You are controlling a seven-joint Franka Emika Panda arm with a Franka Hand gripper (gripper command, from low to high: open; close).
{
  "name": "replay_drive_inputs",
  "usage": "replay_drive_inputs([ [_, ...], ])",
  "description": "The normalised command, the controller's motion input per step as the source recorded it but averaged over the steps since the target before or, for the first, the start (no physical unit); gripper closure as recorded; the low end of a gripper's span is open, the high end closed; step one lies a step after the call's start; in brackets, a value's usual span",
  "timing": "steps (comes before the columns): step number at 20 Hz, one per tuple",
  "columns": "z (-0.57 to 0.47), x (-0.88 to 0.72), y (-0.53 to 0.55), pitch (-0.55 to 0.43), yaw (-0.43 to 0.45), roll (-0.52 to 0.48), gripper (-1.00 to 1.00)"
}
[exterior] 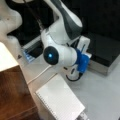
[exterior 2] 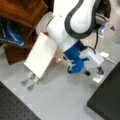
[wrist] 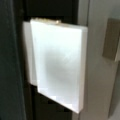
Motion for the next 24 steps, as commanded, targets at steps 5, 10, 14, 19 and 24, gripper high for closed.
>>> replay_drive_inputs([
  [5, -0.12, -0.13, 0.12, -0.068, -0.142, 0.36, -1.0],
  [10, -0.12, -0.06, 0.16, -0.086, -0.134, 0.276, -1.0],
  [14, -0.13, 0.04, 0.17, -0.09, -0.107, 0.168, -1.0],
  [19, -0.11, 0.1, 0.07, -0.08, -0.071, 0.07, 1.0],
  [24, -0.07, 0.17, -0.03, -0.081, -0.041, 0.039, 1.0],
])
